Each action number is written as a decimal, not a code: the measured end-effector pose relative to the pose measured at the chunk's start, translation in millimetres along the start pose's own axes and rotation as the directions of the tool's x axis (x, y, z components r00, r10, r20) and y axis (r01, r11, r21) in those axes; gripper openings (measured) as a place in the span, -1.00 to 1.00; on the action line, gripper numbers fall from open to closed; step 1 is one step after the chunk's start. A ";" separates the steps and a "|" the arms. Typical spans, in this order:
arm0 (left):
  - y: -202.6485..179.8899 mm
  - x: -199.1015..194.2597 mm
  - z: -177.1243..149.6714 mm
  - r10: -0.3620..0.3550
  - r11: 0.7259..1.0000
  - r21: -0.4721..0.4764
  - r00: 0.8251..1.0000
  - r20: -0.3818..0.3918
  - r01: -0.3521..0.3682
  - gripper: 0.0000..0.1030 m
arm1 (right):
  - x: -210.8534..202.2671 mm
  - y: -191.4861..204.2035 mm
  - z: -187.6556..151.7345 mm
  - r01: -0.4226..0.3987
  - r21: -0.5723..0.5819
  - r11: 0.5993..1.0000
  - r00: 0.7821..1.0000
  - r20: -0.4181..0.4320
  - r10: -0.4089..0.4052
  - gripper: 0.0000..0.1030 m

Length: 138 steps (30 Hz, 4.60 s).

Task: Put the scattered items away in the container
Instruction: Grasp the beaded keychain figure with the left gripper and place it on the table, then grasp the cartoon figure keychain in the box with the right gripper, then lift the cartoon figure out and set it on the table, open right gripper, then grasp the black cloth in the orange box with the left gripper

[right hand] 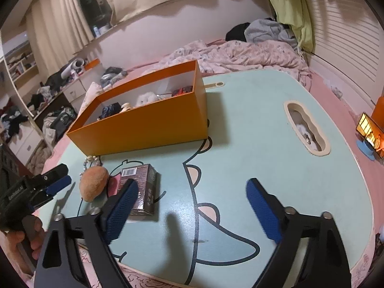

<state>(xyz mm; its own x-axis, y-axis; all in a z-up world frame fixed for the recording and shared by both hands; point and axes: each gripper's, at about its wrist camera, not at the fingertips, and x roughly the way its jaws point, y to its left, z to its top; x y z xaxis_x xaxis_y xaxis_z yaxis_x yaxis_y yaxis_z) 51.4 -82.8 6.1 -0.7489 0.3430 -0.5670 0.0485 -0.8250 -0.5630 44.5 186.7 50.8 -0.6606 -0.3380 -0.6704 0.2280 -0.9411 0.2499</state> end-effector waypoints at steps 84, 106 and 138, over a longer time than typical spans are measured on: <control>-3.9 0.1 -4.5 0.026 0.999 0.035 1.000 0.009 -0.026 0.34 | -4.9 26.7 6.2 -0.079 -0.098 0.992 0.995 0.047 0.083 0.18; -98.9 20.3 101.6 0.200 0.903 0.385 0.980 0.018 -0.191 0.25 | 4.7 36.4 -12.7 0.022 -0.218 0.976 0.999 -0.019 -0.027 0.21; -131.9 11.9 117.5 0.197 0.879 0.448 0.980 -0.038 -0.160 -0.42 | 7.7 31.9 -12.3 -0.022 -0.171 0.985 0.999 -0.048 0.014 0.21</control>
<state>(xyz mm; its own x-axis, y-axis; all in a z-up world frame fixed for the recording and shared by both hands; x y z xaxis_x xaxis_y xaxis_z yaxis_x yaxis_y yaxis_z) -41.5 -22.7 144.3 -0.6993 0.1902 -0.6890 -0.1341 -0.9817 -0.1349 55.5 153.9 45.0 -0.6223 -0.3509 -0.6997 0.3611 -0.9218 0.1411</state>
